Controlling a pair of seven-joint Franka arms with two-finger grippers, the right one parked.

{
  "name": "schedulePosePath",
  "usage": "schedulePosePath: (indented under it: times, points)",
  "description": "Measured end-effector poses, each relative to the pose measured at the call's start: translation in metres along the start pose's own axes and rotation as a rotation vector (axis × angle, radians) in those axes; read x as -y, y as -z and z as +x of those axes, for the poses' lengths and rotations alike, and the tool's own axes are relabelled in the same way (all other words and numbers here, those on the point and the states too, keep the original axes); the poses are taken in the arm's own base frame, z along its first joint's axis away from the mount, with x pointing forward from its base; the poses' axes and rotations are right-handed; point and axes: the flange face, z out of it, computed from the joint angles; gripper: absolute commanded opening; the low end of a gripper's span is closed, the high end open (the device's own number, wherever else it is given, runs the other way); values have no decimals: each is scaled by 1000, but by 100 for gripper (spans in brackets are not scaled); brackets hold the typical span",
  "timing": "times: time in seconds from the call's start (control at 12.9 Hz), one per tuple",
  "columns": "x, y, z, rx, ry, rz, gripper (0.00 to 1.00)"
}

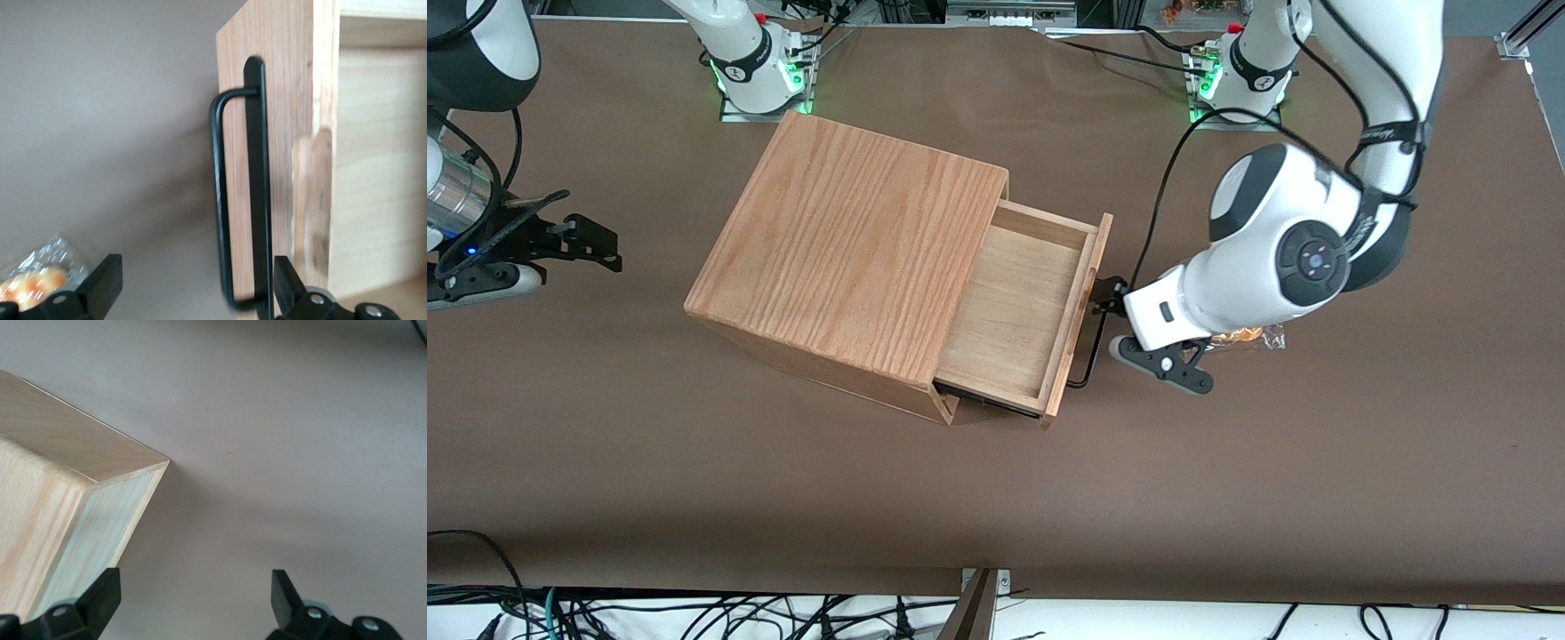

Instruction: Open top drawer with left arm

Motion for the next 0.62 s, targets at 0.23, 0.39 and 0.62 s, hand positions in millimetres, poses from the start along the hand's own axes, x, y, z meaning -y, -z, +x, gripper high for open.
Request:
schedulePosePath:
  times: [0.23,0.39,0.62]
  points:
    - [56,55,-25,18,78,4,100]
    - [104,88,-44,19,139,5,100]
    - [133,122,-73,51,168,115,100]
